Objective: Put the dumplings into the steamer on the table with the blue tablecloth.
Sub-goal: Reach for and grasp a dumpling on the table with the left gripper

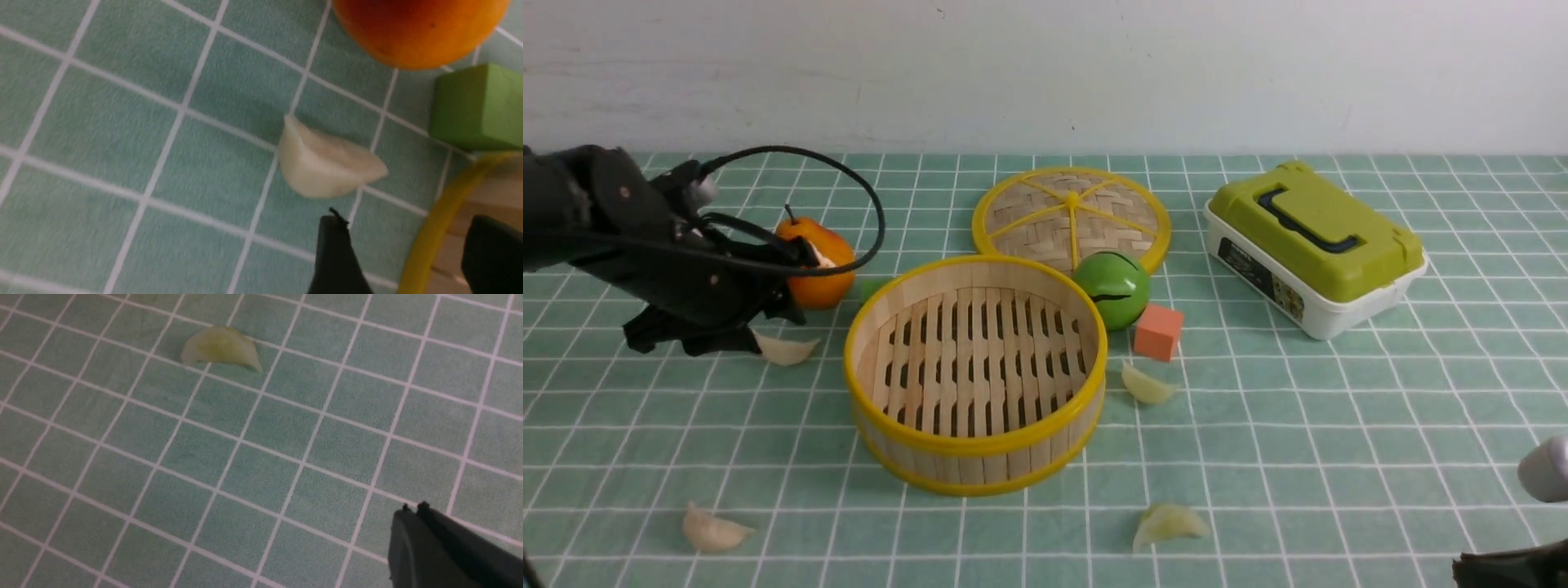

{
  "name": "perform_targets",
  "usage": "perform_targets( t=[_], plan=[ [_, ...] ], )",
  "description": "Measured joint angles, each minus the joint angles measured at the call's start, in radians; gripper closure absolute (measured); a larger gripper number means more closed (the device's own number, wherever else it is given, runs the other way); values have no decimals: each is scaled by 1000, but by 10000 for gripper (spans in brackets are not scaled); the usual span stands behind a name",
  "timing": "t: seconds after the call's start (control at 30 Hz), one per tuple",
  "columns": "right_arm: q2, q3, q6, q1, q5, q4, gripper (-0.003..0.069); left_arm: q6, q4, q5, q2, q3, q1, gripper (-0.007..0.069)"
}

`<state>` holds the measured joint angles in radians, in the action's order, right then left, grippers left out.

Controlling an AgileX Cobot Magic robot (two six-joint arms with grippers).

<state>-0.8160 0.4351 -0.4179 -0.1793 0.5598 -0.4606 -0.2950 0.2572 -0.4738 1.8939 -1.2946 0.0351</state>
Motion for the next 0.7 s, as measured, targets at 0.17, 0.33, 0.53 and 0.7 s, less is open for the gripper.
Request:
perform_targets(
  t=[0.17,0.33,0.53,0.7],
  plan=[
    [0,1,-4,0,9,-20,658,-76,-28,-13,105,-99,0,172],
    [0,1,-6,0,10,-60,657,-229,-132,-10,157,-153,0,192],
    [0,1,-8,0,6,-63,654,-276,-190,-49,172,-156,0,248],
    [0,1,-8,0,2,-64,654,-238,-196,-66,174,-158,0,328]
  ],
)
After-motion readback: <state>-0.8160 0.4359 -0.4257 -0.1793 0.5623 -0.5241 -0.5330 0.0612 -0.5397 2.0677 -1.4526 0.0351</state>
